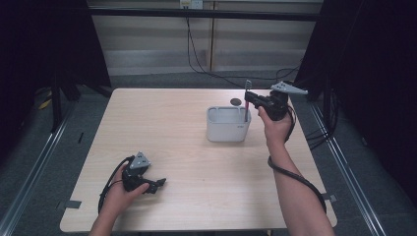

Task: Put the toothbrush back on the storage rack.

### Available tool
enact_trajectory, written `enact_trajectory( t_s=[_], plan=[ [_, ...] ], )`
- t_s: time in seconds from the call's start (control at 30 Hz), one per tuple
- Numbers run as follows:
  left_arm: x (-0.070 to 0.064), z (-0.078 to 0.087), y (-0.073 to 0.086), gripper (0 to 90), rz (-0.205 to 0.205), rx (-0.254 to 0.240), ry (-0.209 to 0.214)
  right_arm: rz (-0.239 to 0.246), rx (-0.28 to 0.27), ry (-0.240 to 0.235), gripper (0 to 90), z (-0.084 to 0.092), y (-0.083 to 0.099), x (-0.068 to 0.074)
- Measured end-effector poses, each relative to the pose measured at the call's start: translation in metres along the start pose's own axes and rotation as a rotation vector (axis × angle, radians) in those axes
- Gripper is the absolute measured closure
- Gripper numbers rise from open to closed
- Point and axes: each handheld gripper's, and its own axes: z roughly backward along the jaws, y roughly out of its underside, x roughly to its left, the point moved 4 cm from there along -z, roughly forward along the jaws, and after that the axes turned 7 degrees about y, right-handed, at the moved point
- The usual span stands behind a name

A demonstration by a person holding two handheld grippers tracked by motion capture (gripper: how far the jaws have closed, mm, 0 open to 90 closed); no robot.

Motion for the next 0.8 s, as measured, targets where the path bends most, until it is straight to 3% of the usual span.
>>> enact_trajectory(
  t_s=[0.8],
  plan=[
    [0.0, 0.0, 0.0, 9.4, 0.0, 0.0, 0.0, -0.002, 0.017, 0.005, 84.2, -0.002, 0.022, -0.001]
  ],
)
